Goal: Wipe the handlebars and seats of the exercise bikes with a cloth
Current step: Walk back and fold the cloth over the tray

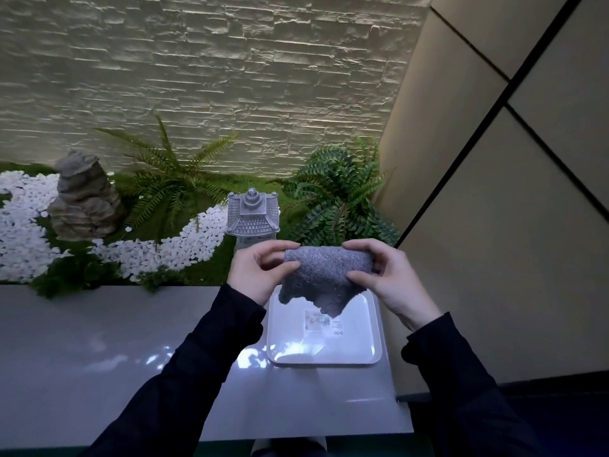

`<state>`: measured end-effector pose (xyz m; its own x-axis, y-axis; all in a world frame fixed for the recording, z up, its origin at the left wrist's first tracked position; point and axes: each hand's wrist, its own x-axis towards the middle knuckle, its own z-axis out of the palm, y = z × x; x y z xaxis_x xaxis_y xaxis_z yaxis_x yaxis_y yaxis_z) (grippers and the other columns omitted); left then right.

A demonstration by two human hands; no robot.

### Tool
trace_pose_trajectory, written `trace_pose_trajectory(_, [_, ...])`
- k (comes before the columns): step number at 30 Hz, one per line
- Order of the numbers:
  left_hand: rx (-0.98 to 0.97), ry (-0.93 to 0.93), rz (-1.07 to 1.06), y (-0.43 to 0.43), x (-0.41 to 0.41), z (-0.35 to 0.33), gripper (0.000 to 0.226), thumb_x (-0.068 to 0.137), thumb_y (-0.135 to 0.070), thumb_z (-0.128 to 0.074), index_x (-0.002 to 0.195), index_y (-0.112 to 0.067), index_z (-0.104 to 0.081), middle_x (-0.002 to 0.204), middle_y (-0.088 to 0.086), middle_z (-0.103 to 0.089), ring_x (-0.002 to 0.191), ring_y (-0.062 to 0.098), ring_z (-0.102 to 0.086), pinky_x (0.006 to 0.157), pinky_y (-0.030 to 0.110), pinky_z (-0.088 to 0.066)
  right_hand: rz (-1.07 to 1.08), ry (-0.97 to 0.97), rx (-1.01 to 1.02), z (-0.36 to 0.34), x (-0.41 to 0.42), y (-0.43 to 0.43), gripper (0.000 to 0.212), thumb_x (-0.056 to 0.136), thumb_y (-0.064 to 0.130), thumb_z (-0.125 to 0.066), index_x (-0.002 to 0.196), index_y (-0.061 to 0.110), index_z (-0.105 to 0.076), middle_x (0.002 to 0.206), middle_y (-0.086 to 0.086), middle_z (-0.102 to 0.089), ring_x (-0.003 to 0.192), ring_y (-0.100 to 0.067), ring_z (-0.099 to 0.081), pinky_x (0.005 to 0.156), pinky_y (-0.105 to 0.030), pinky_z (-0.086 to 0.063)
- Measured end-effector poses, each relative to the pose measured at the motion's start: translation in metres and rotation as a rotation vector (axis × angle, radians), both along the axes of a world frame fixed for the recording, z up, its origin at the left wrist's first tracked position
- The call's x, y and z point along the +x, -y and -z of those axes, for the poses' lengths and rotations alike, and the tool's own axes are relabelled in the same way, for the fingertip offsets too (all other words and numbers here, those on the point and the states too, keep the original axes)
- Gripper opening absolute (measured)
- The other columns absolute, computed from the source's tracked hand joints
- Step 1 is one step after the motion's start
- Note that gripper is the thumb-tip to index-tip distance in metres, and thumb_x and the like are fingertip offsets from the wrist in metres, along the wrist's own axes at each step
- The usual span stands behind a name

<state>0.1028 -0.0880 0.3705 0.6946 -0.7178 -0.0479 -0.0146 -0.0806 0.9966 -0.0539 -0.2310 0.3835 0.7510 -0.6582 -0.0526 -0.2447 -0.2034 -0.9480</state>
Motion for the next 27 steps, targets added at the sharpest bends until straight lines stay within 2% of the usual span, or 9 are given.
trace_pose_trajectory(3, [0.023,0.033,-0.035,0.001,0.002,0.0,0.035,0.074,0.003,-0.074,0.081,-0.03,-0.071,0.071,0.013,-0.07,0.071,0.012,-0.065,0.07,0.025,-0.054,0.058,-0.069,-0.079,0.002,0.002,-0.003,0.042,0.075,-0.006,-0.072,0.108,0.019,-0.066,0.111,0.003,-0.066,0.108,-0.018,-0.06,0.093,-0.036,-0.052])
trace_pose_trajectory(7, [0.06,0.073,-0.094,0.001,0.003,-0.001,0.035,0.073,0.001,-0.075,0.081,-0.033,-0.07,0.072,0.006,-0.072,0.073,0.014,-0.066,0.078,0.031,-0.056,0.074,-0.169,-0.198,0.001,0.007,-0.006,0.045,0.074,-0.001,-0.075,0.113,0.019,-0.064,0.112,0.003,-0.063,0.107,-0.017,-0.058,0.09,-0.032,-0.052])
trace_pose_trajectory(11, [0.189,0.239,-0.115,0.004,0.0,0.002,0.027,0.073,-0.004,-0.077,0.091,-0.024,-0.073,0.073,0.0,-0.072,0.076,0.014,-0.068,0.084,0.026,-0.053,0.129,-0.207,-0.463,-0.003,0.009,-0.009,0.027,0.078,0.0,-0.067,0.1,0.016,-0.068,0.099,0.004,-0.061,0.092,-0.009,-0.052,0.08,-0.014,-0.034])
trace_pose_trajectory(14, [0.279,0.415,-0.15,0.005,-0.002,0.001,0.02,0.074,-0.009,-0.077,0.091,-0.018,-0.074,0.07,-0.007,-0.066,0.07,0.003,-0.062,0.075,0.01,-0.044,0.154,-0.203,-0.498,-0.001,0.01,-0.008,0.016,0.082,0.001,-0.06,0.088,0.014,-0.069,0.092,0.0,-0.054,0.085,-0.011,-0.048,0.071,-0.013,-0.029])
trace_pose_trajectory(16, [0.278,0.513,-0.163,0.005,-0.002,0.001,0.015,0.075,-0.007,-0.075,0.083,-0.019,-0.073,0.07,-0.008,-0.063,0.066,-0.001,-0.057,0.065,0.001,-0.038,0.154,-0.177,-0.451,0.003,0.01,-0.008,0.011,0.083,0.003,-0.062,0.085,0.012,-0.068,0.097,-0.001,-0.05,0.095,-0.014,-0.047,0.078,-0.015,-0.031])
trace_pose_trajectory(18, [0.252,0.558,-0.147,0.004,-0.001,0.002,0.011,0.075,-0.006,-0.074,0.079,-0.015,-0.071,0.081,-0.003,-0.056,0.07,0.002,-0.052,0.065,0.001,-0.036,0.149,-0.12,-0.365,0.008,0.007,-0.005,0.008,0.082,0.003,-0.065,0.085,0.011,-0.066,0.107,-0.002,-0.051,0.109,-0.015,-0.047,0.091,-0.021,-0.032])
trace_pose_trajectory(20, [0.213,0.516,-0.081,0.004,0.001,0.004,0.008,0.077,-0.006,-0.073,0.08,-0.012,-0.068,0.093,0.001,-0.049,0.086,0.009,-0.049,0.075,0.005,-0.036,0.113,-0.034,-0.193,0.014,0.002,0.0,0.007,0.085,0.003,-0.064,0.087,0.009,-0.061,0.111,-0.002,-0.056,0.111,-0.015,-0.051,0.095,-0.029,-0.038])
trace_pose_trajectory(22, [0.143,0.396,0.043,0.006,0.006,0.007,0.008,0.081,-0.004,-0.068,0.084,-0.01,-0.064,0.099,0.004,-0.054,0.096,0.012,-0.051,0.085,0.016,-0.04,0.055,0.064,-0.006,0.021,-0.004,0.005,0.005,0.09,0.004,-0.061,0.09,0.004,-0.055,0.098,-0.003,-0.059,0.094,-0.015,-0.056,0.086,-0.036,-0.042])
trace_pose_trajectory(27, [0.05,-0.074,0.151,0.021,0.002,0.038,0.015,0.093,-0.004,-0.051,0.083,-0.016,-0.052,0.079,0.001,-0.06,0.069,0.0,-0.058,0.066,0.018,-0.048,0.086,0.147,0.238,0.056,-0.006,0.011,0.003,0.099,0.015,-0.05,0.097,0.013,-0.049,0.09,-0.002,-0.061,0.084,-0.013,-0.058,0.078,-0.035,-0.044])
